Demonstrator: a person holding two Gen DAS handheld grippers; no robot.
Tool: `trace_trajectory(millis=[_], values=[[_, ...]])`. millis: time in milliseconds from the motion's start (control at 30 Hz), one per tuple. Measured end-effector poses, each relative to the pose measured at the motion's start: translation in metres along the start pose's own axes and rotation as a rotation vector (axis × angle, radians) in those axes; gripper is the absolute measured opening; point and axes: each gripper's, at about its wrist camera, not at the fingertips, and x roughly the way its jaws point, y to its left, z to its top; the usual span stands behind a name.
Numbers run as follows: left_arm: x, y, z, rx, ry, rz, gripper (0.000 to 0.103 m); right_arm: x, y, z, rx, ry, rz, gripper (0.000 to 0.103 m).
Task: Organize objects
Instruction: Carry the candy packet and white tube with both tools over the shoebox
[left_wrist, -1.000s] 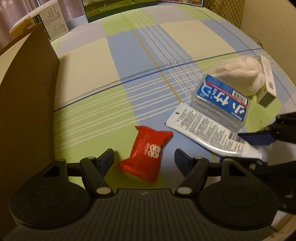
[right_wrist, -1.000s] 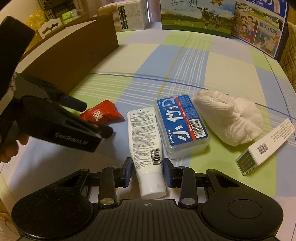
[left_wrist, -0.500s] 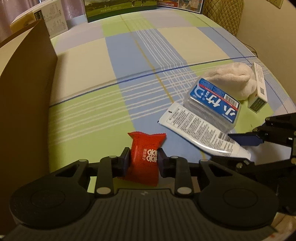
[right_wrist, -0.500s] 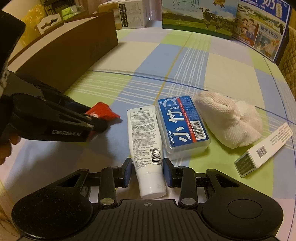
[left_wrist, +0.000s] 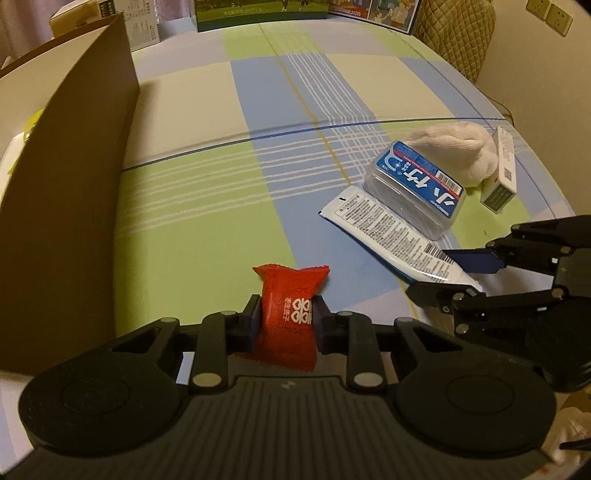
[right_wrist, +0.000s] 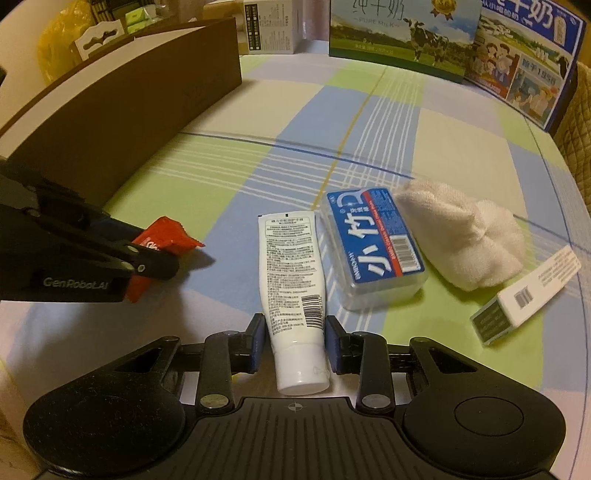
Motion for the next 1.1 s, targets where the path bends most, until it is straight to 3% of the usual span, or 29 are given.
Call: trace_trajectory(millis=[300,667,867,1100], values=[[-0.034,0.004,-0.015,-0.038,-0.053,-0.021,0.023,-0.020,0.000,-0.004,0.073,-0.021,0.068,0.030],[-0.101,0.017,-0.014,-0.081,-0.204,-0.060,0.023,-0.075,0.011,0.021,0.155,-0.135,0.160,0.030],[-0.134,0.039,-0.009,-0.120,-0.284,-0.037,0.023,-0.096,0.033,0.044,0.156,-0.202,0.236,0.030],[-0.160,0.080,-0.011,-0.183,-0.336,0.026,0.023,-0.098,0.066,0.071,0.142,-0.223,0.329,0.030]])
